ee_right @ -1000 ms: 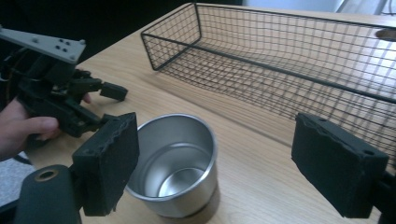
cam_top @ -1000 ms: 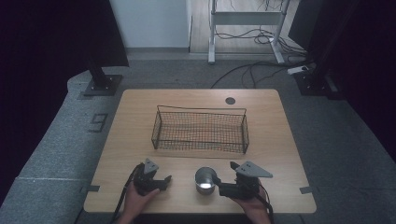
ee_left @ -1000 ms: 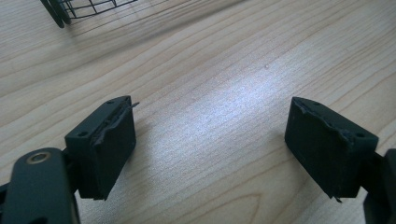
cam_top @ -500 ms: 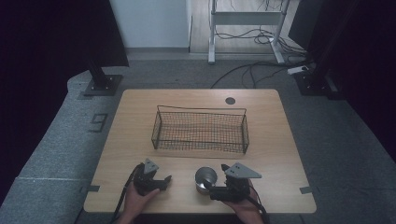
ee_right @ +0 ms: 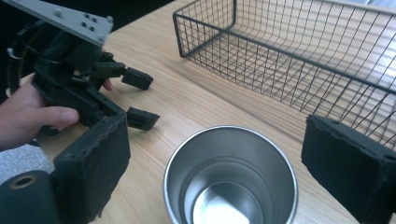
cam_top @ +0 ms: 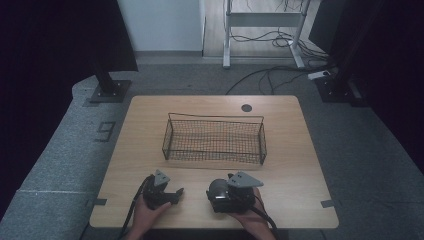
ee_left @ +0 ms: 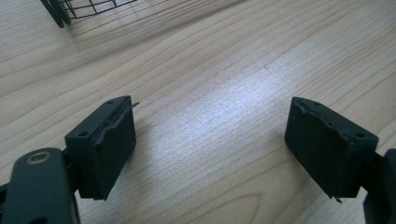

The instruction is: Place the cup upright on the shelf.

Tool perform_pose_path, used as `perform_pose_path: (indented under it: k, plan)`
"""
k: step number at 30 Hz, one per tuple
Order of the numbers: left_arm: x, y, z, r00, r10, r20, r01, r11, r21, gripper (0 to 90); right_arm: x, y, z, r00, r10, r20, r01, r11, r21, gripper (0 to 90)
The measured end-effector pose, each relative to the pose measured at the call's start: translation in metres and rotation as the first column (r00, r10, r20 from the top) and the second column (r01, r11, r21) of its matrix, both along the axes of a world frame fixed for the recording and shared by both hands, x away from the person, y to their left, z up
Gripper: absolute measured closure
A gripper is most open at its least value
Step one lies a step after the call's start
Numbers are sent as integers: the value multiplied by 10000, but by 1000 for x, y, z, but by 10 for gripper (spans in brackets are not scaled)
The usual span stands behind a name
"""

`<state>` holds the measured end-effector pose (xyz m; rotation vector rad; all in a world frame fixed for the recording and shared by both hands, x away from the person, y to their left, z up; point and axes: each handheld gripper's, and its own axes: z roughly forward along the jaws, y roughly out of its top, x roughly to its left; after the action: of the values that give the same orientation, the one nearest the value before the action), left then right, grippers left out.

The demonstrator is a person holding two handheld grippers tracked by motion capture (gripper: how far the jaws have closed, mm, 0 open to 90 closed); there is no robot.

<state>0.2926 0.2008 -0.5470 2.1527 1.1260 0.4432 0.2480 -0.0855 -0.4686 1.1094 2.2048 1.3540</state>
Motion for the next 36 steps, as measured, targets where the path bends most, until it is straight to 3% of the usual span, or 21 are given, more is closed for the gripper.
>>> perform_pose_path:
  k: [19,30,36]
  plan:
    - [0,0,0,10000,0,-4,0,10000,-1,163,9,10,-29,9990,-229,-397,190,9951,-965,14]
    - [0,0,0,10000,-2,-2,2,10000,-1,163,12,12,-35,9975,-291,-645,211,9923,-1218,35]
    - [0,0,0,10000,-4,-5,4,10000,-1,162,10,13,-37,9983,-279,-502,213,9915,-1282,127]
